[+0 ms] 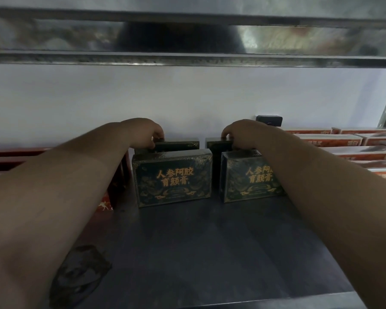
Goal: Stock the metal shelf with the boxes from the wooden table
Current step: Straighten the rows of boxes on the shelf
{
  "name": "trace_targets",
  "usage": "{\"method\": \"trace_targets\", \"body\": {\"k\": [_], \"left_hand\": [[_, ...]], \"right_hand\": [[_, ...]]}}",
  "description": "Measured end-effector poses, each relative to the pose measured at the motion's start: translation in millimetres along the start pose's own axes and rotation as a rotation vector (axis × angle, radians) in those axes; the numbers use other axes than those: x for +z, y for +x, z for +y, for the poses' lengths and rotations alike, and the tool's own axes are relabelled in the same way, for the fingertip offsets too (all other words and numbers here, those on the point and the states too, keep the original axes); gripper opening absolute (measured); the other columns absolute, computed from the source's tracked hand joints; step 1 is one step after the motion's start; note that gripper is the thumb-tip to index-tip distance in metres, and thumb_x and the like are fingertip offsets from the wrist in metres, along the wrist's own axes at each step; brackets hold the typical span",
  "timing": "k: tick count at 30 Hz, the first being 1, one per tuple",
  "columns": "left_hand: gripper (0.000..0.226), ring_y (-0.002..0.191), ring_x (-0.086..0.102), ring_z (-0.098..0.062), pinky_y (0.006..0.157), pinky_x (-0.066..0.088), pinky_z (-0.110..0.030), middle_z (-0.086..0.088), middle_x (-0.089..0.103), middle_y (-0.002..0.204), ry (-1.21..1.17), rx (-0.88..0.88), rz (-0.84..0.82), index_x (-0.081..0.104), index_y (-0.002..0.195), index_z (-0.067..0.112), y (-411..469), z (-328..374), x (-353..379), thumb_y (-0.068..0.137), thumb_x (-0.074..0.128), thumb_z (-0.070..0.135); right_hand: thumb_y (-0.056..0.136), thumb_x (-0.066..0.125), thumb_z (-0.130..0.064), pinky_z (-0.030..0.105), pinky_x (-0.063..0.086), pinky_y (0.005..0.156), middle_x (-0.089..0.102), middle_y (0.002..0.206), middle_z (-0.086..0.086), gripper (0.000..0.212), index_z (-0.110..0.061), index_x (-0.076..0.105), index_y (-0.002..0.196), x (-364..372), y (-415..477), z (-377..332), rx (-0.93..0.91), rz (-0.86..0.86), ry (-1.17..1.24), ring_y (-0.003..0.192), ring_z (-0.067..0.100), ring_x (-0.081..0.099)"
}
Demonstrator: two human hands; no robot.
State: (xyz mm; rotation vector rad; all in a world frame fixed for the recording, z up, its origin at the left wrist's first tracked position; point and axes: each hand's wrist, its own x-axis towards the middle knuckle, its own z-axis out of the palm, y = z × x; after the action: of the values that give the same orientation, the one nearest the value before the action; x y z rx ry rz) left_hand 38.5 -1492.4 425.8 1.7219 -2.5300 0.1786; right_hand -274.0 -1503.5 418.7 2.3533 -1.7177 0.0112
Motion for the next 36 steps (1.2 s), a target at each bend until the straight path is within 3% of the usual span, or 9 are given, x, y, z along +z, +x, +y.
{"method": "trace_targets", "body": {"k": [9,12,14,18,21,26,29,32,36], "left_hand": [[0.041,0.102,0.053,-0.016,0.085,0.044,-0.033,-0.002,0.06,0.132,-0.008,-0.022,-0.007,0.061,0.131,0.021,-5,5,1,0.092,0.064,0.011],[0.041,0.112,0.054,-0.02,0.087,0.042,-0.032,-0.003,0.056,0.138,-0.027,-0.037,-0.009,0.055,0.138,0.021,-9,5,1,0.097,0.06,0.021],[0.048,0.126,0.05,-0.024,0.096,0.041,-0.033,-0.004,0.049,0.148,-0.106,-0.081,0.042,0.047,0.146,0.021,-13,5,2,0.101,0.055,0.034],[0.046,0.117,0.056,-0.023,0.091,0.044,-0.034,-0.005,0.057,0.139,-0.185,-0.085,0.206,0.052,0.139,0.019,-34,29,0,0.101,0.048,0.044],[0.045,0.101,0.058,-0.018,0.08,0.045,-0.033,0.0,0.062,0.122,-0.206,-0.038,0.212,0.055,0.132,0.023,-62,68,3,0.1,0.044,0.052],[0.06,0.12,0.051,-0.025,0.092,0.045,-0.037,-0.002,0.051,0.135,0.032,-0.093,0.255,0.039,0.145,0.03,-92,109,27,0.094,0.044,0.062],[0.063,0.123,0.049,-0.031,0.099,0.04,-0.046,-0.005,0.05,0.136,0.113,-0.096,0.405,0.042,0.145,0.025,-99,114,52,0.091,0.055,0.055],[0.073,0.12,0.051,-0.042,0.105,0.034,-0.062,-0.016,0.053,0.131,0.16,-0.065,0.508,0.05,0.141,0.013,-100,112,78,0.078,0.077,0.038],[0.076,0.123,0.05,-0.042,0.11,0.028,-0.066,-0.018,0.053,0.131,0.165,-0.019,0.597,0.05,0.14,0.009,-99,107,87,0.073,0.082,0.027]], "right_hand": [[0.092,0.055,-0.006,0.037,0.051,0.089,0.062,0.129,-0.001,0.047,-0.031,0.06,0.131,-2,-4,-7,0.028,-0.026,0.009,0.1,0.017,0.053],[0.094,0.058,-0.018,0.038,0.049,0.096,0.057,0.139,0.003,0.048,-0.028,0.052,0.141,-4,-10,-8,0.052,0.001,0.075,0.116,0.022,0.055],[0.096,0.058,-0.028,0.041,0.048,0.1,0.056,0.14,0.004,0.048,-0.027,0.049,0.143,-8,-20,-9,0.06,0.08,0.16,0.124,0.024,0.053],[0.101,0.049,-0.037,0.039,0.052,0.092,0.064,0.123,0.004,0.034,-0.025,0.057,0.132,-11,-54,-17,0.019,0.287,0.242,0.11,0.023,0.059],[0.099,0.046,-0.053,0.04,0.053,0.084,0.066,0.107,0.001,0.036,-0.027,0.062,0.118,1,-80,-23,-0.009,0.292,0.255,0.098,0.021,0.062],[0.099,0.032,-0.065,0.037,0.052,0.073,0.063,0.092,-0.003,0.051,-0.027,0.064,0.111,30,-98,-29,-0.038,0.355,0.29,0.083,0.018,0.06],[0.099,0.027,-0.065,0.037,0.048,0.081,0.067,0.102,-0.003,0.054,-0.029,0.063,0.117,44,-105,-32,-0.057,0.465,0.224,0.096,0.02,0.062],[0.09,0.033,-0.072,0.044,0.041,0.101,0.064,0.124,0.001,0.067,-0.028,0.055,0.135,47,-111,-30,-0.067,0.466,0.242,0.117,0.024,0.056],[0.076,0.06,-0.073,0.052,0.024,0.116,0.044,0.147,0.006,0.091,-0.027,0.035,0.15,48,-121,-30,-0.041,0.402,0.192,0.139,0.029,0.035]]}}
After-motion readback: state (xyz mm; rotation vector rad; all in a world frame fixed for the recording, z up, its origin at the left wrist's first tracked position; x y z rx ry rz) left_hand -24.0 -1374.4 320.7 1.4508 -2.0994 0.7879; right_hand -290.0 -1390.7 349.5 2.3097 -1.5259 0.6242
